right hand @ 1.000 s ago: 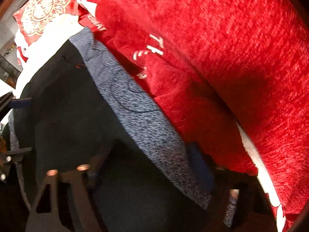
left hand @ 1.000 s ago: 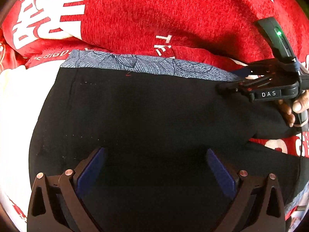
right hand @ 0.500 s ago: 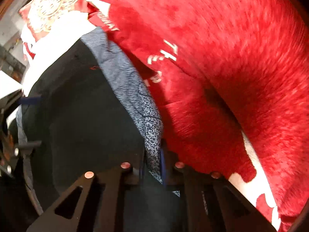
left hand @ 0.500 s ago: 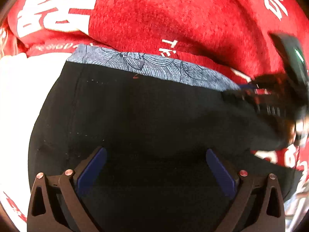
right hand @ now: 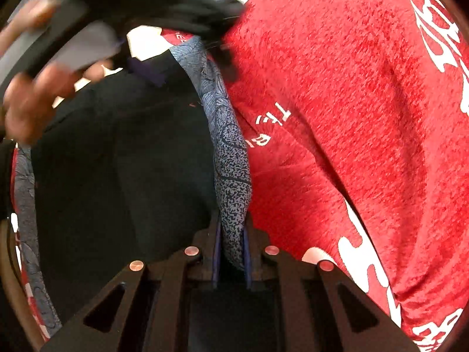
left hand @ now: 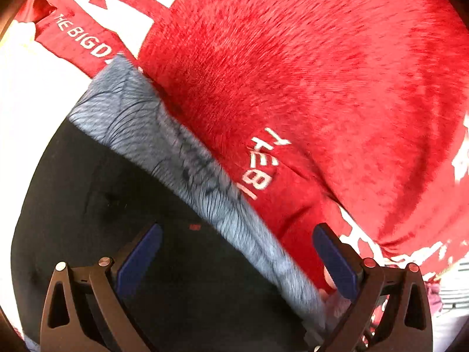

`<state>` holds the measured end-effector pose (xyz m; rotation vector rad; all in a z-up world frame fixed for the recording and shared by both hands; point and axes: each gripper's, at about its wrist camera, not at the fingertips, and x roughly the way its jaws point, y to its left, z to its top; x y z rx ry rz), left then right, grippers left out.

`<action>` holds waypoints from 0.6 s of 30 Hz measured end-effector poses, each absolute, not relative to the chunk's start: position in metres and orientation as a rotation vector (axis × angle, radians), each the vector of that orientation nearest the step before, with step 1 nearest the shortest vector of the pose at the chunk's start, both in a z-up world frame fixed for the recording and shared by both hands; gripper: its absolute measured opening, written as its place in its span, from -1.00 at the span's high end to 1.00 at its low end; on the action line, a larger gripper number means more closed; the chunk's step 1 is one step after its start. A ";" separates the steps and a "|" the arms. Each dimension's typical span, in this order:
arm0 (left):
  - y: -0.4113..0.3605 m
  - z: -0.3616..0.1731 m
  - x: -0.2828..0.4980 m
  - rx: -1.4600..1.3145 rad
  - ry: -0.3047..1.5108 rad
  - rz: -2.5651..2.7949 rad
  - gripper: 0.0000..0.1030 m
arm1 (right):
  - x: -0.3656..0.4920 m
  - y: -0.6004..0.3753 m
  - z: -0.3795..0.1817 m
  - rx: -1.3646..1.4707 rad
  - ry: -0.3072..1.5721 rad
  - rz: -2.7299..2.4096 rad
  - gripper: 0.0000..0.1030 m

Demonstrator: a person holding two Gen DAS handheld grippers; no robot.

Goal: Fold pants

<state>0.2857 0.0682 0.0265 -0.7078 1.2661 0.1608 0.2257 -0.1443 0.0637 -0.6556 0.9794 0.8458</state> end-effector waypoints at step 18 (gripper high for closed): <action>0.089 0.020 0.266 -0.767 1.194 0.263 0.72 | 0.221 -0.143 0.067 -0.646 0.964 0.821 0.73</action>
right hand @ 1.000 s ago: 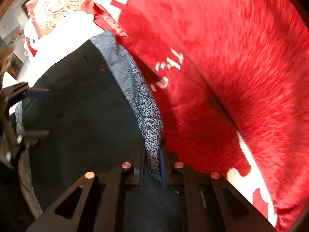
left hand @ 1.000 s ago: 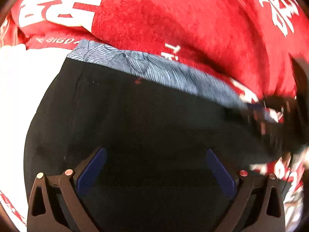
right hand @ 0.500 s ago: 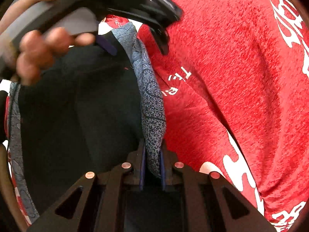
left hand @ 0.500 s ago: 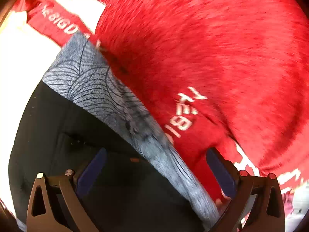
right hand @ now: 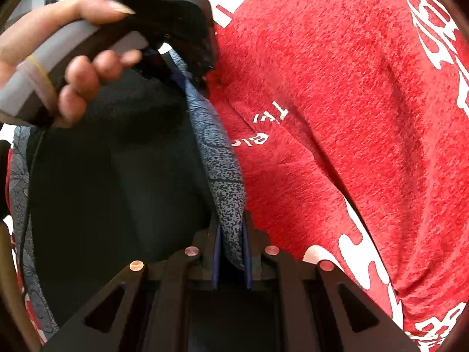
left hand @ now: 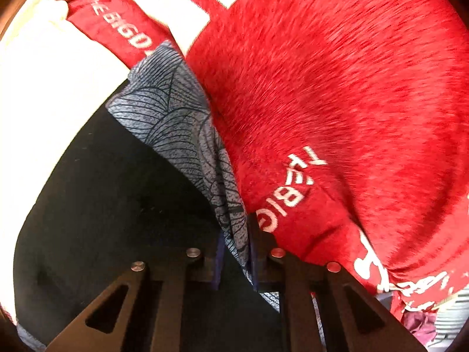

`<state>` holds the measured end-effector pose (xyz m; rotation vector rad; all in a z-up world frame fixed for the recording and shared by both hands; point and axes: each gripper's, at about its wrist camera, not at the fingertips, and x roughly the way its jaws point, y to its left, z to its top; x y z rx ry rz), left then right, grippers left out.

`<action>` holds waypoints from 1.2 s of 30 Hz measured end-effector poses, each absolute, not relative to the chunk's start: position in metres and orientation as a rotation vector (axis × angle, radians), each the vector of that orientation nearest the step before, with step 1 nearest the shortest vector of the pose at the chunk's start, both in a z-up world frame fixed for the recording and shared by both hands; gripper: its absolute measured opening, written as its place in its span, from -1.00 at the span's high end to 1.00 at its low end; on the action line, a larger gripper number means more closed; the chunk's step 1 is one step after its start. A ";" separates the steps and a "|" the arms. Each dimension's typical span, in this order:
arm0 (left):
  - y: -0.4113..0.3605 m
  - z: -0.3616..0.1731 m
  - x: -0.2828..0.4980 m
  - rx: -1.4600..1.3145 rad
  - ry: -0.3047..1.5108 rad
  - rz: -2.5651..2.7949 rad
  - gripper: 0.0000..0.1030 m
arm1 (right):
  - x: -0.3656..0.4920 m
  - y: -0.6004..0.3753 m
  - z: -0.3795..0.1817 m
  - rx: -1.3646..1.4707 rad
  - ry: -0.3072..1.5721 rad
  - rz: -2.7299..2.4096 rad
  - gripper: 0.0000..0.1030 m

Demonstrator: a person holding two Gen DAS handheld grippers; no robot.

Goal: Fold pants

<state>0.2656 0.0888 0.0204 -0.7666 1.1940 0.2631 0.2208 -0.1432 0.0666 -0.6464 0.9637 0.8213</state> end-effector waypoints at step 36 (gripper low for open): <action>0.126 0.028 -0.039 -0.739 1.107 0.104 0.72 | -0.033 -0.131 0.072 -0.825 0.827 0.580 0.63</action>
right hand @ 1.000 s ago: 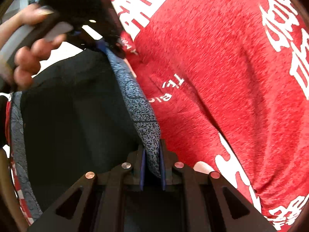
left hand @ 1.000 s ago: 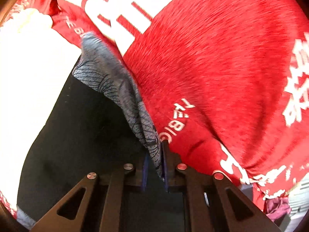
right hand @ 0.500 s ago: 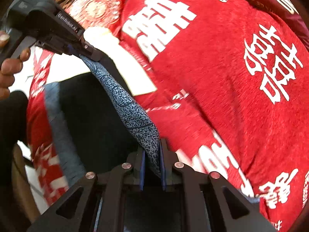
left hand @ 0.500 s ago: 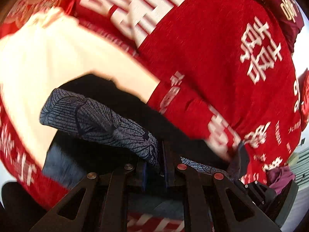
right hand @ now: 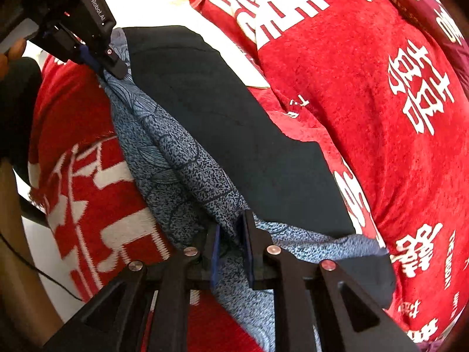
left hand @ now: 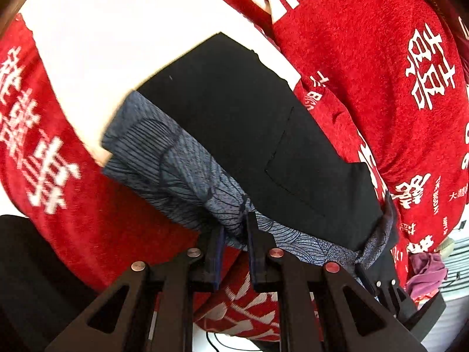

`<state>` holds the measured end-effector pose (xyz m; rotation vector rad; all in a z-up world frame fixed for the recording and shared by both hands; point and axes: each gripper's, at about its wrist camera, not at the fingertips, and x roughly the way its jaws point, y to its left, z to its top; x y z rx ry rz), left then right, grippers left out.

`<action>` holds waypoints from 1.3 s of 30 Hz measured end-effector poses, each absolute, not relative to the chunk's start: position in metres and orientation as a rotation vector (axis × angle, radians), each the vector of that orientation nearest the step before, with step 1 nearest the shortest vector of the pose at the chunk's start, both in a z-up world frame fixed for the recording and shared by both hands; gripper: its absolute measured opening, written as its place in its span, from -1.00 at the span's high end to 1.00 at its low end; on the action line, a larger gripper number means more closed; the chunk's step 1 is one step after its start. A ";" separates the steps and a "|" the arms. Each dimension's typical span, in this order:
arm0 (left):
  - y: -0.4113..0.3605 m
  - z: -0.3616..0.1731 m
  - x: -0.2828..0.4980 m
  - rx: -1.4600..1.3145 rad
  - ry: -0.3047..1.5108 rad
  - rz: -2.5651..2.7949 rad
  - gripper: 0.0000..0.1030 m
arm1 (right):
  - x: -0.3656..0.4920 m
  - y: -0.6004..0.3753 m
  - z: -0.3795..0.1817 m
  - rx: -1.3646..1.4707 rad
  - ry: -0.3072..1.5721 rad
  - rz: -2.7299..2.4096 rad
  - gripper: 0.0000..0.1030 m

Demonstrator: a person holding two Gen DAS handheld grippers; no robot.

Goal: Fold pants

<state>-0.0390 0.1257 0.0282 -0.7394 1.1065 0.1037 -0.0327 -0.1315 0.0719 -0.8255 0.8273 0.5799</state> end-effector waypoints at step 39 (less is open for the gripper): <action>-0.028 0.031 0.020 -0.233 1.223 -0.100 0.69 | 0.181 -0.343 0.101 0.266 1.211 -0.241 -0.76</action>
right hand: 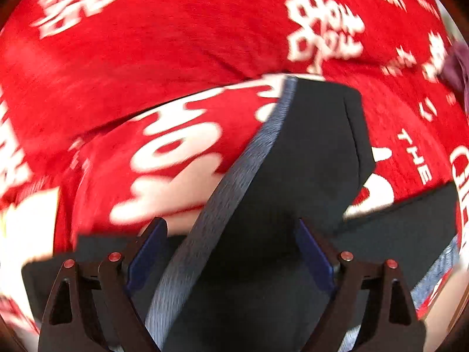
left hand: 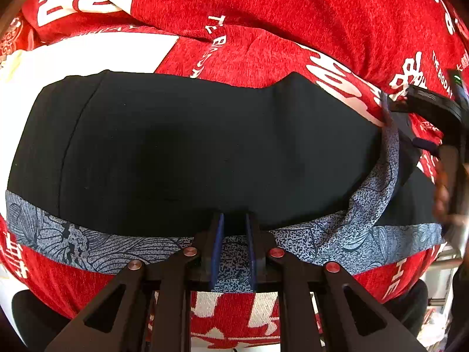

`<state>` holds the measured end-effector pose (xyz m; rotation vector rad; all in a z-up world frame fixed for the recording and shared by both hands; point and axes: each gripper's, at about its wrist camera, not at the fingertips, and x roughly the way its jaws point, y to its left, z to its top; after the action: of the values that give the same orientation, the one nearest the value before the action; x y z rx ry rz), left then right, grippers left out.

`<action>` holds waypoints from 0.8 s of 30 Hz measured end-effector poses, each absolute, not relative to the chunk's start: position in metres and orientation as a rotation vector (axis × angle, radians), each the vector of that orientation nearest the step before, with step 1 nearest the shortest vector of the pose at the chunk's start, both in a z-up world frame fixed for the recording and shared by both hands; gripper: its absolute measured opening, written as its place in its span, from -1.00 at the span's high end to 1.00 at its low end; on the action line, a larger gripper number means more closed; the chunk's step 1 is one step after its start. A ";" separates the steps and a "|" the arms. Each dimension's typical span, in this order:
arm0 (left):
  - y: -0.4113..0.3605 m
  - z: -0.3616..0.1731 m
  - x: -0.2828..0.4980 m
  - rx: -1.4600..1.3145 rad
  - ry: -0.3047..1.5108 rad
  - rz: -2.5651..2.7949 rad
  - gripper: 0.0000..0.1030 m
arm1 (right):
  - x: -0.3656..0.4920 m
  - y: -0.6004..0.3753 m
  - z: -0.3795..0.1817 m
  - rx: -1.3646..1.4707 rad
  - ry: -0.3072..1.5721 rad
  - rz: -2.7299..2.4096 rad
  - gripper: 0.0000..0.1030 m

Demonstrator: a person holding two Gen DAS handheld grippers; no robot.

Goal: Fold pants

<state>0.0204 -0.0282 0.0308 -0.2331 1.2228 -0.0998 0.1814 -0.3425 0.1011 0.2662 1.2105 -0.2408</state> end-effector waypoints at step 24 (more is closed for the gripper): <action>-0.092 0.050 0.030 -0.164 1.263 -0.301 0.58 | -0.020 -0.432 0.093 0.398 1.151 -0.322 0.91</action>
<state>0.0295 -0.0917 0.0504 -0.1635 1.2630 -0.3015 -0.0204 -0.4320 0.0931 0.3981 1.1511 -0.3219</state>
